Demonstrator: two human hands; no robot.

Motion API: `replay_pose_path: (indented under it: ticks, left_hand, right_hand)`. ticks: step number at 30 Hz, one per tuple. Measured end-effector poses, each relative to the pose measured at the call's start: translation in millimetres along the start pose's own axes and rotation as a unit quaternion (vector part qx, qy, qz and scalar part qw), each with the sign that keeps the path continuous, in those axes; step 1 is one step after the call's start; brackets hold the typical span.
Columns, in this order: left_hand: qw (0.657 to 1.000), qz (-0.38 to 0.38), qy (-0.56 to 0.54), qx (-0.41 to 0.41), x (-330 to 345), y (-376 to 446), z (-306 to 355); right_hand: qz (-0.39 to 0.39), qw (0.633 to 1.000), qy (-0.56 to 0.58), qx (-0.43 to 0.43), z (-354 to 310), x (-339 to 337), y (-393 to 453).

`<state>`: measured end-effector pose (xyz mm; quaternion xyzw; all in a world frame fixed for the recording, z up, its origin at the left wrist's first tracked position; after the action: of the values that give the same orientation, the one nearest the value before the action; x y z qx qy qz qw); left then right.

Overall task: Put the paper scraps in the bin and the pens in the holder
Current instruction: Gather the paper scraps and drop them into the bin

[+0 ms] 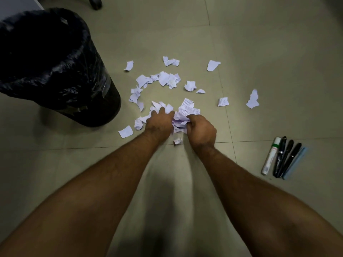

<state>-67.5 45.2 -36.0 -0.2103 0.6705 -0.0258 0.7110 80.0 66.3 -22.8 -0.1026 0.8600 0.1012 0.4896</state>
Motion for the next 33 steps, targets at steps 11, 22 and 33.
replay_pose_path:
  ticks: [11,22,33]
  left_hand:
    - [0.996,0.068,-0.048,0.009,-21,-14,-3]
    - [0.95,0.076,-0.254,-0.168,-130,-20,-53]
    - [0.878,0.189,-0.385,-0.211,-281,-58,-132]
  right_hand:
    - [0.062,0.961,0.197,0.184,4,-17,-9]
    - [0.066,0.946,0.211,0.235,-58,-73,16]
    - [0.103,0.939,0.295,0.14,-203,-144,64]
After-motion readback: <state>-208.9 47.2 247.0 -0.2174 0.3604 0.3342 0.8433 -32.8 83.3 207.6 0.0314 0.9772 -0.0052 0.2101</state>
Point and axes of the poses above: each hand's wrist, its own y-axis towards the middle knuckle, its own x-axis out of the palm, z = x × y, the point moved 6 cm from there along y, towards the middle knuckle, and after that the axes turned 2 degrees about -x, right-handed, at the moved point
